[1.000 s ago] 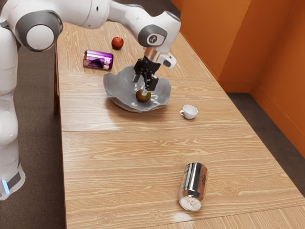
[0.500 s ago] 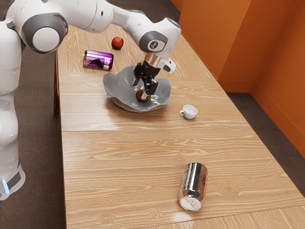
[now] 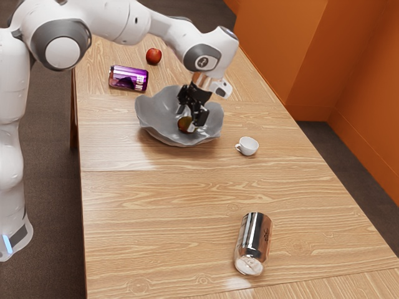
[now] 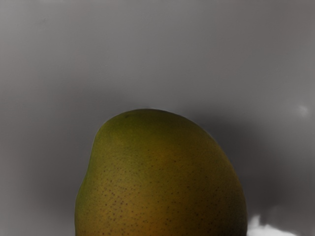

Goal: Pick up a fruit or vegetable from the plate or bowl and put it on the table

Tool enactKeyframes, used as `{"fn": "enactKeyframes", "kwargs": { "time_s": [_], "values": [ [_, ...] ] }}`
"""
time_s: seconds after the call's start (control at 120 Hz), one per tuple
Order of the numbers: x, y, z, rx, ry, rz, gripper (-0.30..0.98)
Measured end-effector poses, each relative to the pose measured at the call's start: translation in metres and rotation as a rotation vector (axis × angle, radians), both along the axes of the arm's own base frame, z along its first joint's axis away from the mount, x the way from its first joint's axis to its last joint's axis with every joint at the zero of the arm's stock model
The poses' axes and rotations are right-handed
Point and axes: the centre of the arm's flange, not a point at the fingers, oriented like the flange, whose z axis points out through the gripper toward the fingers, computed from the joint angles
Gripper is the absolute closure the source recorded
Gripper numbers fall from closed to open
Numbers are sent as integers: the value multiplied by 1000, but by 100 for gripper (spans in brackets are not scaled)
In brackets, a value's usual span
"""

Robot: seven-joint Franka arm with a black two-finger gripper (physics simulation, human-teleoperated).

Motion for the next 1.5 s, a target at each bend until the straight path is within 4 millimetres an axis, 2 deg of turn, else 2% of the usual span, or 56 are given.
{"fn": "enactKeyframes", "kwargs": {
  "time_s": [0.533,0.9,1.5],
  "values": [
    [5,-1,-11,-1,1,1,2],
    [5,1,-14,0,3,4,25],
    [8,4,-12,19,-19,3,39]
  ]
}}
